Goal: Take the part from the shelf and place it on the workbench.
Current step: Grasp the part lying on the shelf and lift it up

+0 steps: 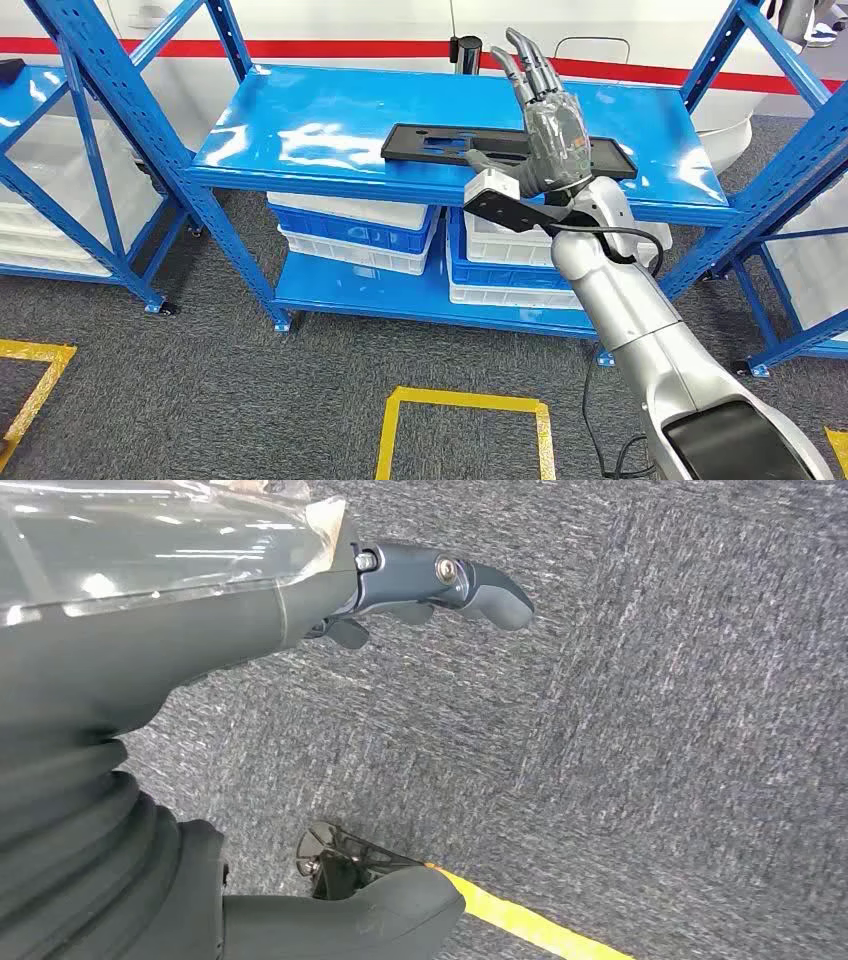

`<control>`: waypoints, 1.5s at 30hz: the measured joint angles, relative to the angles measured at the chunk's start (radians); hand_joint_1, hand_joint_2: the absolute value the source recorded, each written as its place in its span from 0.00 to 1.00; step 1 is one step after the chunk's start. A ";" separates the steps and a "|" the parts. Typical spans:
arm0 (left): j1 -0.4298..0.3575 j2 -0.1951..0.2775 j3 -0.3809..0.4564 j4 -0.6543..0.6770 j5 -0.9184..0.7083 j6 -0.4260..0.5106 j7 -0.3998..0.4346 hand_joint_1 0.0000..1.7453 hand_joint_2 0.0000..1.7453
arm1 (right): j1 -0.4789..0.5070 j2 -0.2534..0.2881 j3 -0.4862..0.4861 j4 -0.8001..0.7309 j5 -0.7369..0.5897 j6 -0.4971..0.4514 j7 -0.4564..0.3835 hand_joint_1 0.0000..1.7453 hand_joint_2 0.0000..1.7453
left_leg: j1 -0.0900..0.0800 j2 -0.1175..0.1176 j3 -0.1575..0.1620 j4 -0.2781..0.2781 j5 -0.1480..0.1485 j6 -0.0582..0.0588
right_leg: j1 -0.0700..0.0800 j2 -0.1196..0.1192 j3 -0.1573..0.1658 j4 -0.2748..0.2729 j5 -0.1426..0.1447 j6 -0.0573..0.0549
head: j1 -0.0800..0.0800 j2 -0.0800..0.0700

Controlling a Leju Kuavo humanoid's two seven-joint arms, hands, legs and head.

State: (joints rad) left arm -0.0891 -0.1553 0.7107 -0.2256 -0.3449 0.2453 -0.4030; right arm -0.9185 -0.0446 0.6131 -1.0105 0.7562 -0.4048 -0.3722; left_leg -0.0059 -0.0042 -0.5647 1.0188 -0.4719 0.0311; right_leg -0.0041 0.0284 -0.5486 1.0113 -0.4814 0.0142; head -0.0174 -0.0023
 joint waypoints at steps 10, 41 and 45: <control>-0.012 0.000 0.002 0.001 -0.016 0.000 0.020 0.00 1.00 | -0.038 0.045 0.121 -0.010 0.146 0.030 0.078 0.00 1.00 | 0.002 -0.003 -0.001 0.000 0.001 -0.001 | -0.002 -0.003 -0.001 0.000 0.000 0.000 | 0.000 0.000; -0.033 0.000 -0.008 0.003 -0.018 -0.023 0.104 0.00 0.00 | -0.176 0.213 0.289 0.634 0.231 0.211 0.321 0.00 1.00 | 0.006 0.000 -0.005 0.001 0.003 -0.004 | -0.003 -0.001 -0.005 0.000 0.002 -0.003 | 0.000 0.000; -0.033 0.000 -0.008 0.003 -0.018 -0.023 0.105 0.00 0.00 | -0.179 0.209 0.282 0.646 0.226 0.199 0.353 0.00 1.00 | 0.007 0.000 -0.005 0.001 0.003 -0.004 | -0.003 -0.001 -0.005 0.000 0.002 -0.003 | 0.000 0.000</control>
State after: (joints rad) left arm -0.1217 -0.1549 0.7030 -0.2227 -0.3624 0.2228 -0.2982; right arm -1.0973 0.1640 0.8954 -0.3644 0.9827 -0.2053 -0.0189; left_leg 0.0010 -0.0043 -0.5693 1.0194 -0.4693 0.0271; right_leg -0.0066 0.0274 -0.5535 1.0116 -0.4791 0.0108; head -0.0175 -0.0023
